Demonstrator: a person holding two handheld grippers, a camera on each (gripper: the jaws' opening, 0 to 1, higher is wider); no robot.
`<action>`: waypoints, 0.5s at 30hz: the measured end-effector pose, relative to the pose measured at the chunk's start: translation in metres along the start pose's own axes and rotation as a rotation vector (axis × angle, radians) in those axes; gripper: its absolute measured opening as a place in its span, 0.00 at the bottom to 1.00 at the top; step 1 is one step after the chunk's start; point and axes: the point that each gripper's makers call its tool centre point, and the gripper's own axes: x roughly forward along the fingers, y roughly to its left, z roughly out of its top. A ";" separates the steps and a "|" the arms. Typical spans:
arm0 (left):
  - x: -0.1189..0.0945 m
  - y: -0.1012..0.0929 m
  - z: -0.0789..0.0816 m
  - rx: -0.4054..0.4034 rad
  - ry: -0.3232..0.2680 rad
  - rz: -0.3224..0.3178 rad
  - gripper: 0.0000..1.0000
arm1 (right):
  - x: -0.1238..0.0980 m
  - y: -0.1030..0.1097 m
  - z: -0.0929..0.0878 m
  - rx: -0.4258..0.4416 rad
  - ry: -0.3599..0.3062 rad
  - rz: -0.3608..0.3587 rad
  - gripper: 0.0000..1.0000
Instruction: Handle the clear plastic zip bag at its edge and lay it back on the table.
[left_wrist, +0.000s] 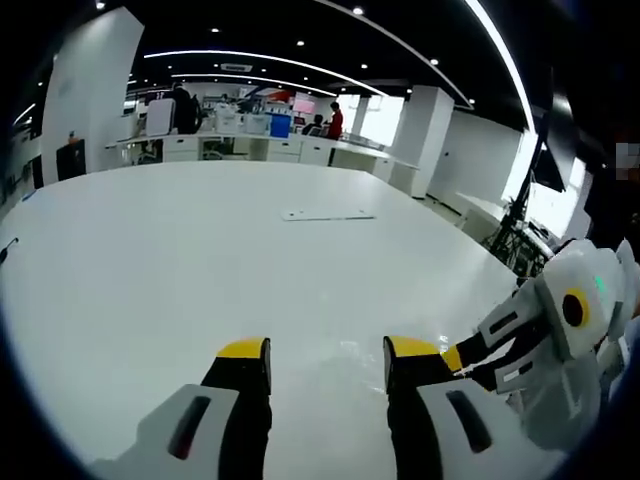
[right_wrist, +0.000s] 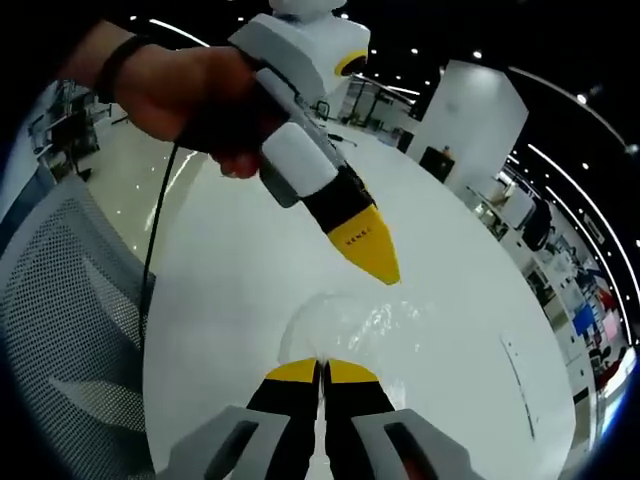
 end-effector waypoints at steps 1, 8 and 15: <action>0.001 0.000 0.000 -0.001 0.000 0.000 0.44 | -0.001 0.002 0.001 -0.006 -0.001 0.004 0.00; 0.011 0.006 -0.002 0.008 0.041 0.017 0.39 | -0.007 0.017 0.010 -0.072 -0.005 0.015 0.00; 0.016 0.014 -0.003 -0.021 0.058 0.024 0.31 | -0.007 0.023 0.015 -0.109 -0.014 0.020 0.00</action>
